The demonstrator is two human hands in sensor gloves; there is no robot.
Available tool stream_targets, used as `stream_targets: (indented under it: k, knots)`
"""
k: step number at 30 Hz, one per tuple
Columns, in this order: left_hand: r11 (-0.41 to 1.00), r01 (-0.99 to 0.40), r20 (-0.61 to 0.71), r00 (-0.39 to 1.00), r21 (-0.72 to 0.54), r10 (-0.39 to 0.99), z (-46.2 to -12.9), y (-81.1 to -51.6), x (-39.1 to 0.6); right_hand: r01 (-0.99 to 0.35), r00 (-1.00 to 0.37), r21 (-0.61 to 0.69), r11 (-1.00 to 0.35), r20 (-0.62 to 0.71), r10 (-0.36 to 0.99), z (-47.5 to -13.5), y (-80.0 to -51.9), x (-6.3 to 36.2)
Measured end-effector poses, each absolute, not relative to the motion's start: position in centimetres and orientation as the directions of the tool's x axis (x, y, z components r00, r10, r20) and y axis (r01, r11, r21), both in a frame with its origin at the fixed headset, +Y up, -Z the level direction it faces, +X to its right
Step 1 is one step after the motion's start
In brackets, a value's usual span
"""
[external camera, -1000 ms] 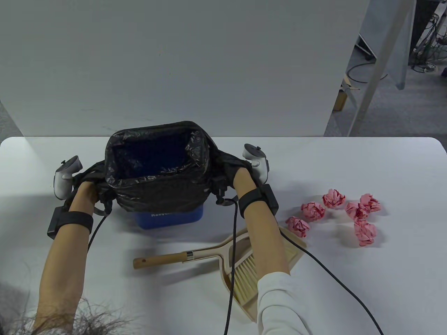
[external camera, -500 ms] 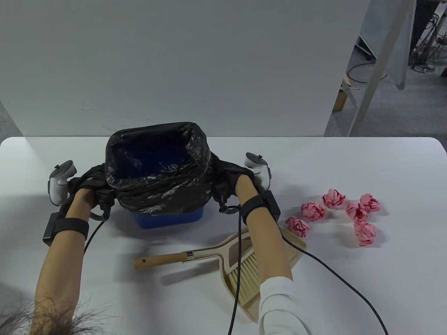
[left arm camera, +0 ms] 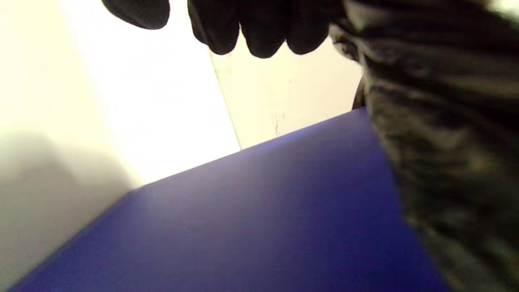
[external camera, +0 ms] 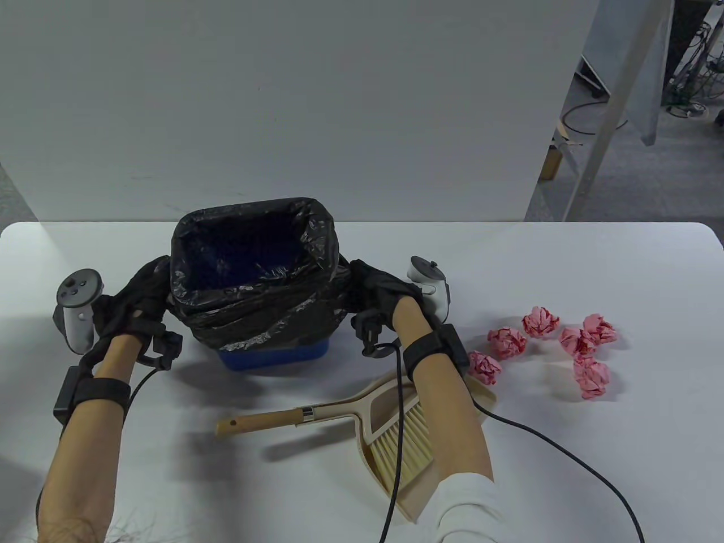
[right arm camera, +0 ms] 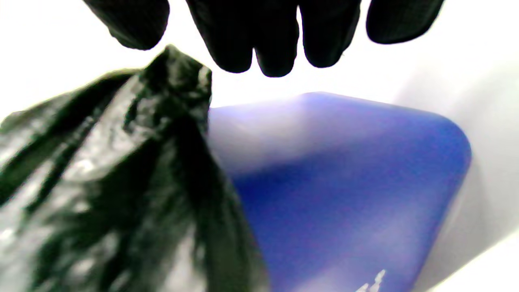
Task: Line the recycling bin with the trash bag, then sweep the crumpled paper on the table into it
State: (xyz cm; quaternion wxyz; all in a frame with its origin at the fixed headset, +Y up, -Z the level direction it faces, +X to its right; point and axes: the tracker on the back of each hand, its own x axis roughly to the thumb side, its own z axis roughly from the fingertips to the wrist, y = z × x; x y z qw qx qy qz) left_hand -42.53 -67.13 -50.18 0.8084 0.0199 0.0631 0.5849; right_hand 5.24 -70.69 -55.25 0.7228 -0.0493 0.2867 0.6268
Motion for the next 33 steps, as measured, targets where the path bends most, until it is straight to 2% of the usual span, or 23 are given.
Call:
stream_targets:
  k: [5, 7, 11, 13, 19, 26, 29, 33]
  knots:
    - [0.352, -0.928, -0.071, 0.345, 0.122, 0.936, -48.6, -67.0, -42.1, -0.943, 0.086, 0.254, 0.217, -0.445, 0.891, -53.8, -70.3, 6.6]
    - [0.299, -0.946, -0.071, 0.293, 0.123, 0.954, -48.0, -67.6, -42.0, -0.944, 0.107, 0.239, 0.227, -0.429, 0.897, -53.2, -70.2, 7.1]
    - [0.077, -0.982, -0.071, 0.065, 0.172, 0.995, -46.2, -69.2, -41.7, -0.946, 0.154, 0.207, 0.25, -0.392, 0.907, -51.4, -69.8, 7.8]
    - [0.054, -0.982, -0.065, 0.043, 0.179, 0.997, -45.4, -69.4, -41.5, -0.946, 0.148, 0.217, 0.241, -0.373, 0.916, -50.6, -69.6, 8.1]
    - [0.06, -0.986, -0.021, 0.058, 0.158, 0.998, -43.3, -68.4, -40.3, -0.969, 0.084, 0.212, 0.129, -0.209, 0.974, -49.1, -68.1, 8.4]
    - [0.036, -0.997, -0.009, 0.035, 0.064, 0.999, -42.1, -67.5, -37.6, -0.955, -0.102, 0.273, -0.119, 0.075, 0.992, -47.4, -65.3, 6.1]
    - [0.012, -0.999, -0.022, 0.012, 0.031, 1.0, -41.7, -68.1, -37.0, -0.927, -0.159, 0.326, -0.186, 0.106, 0.981, -46.9, -65.0, 5.3]
    - [0.07, -0.998, -0.058, 0.07, 0.005, 0.996, -41.4, -69.3, -36.6, -0.897, -0.2, 0.382, -0.223, 0.101, 0.975, -46.3, -66.0, 4.7]
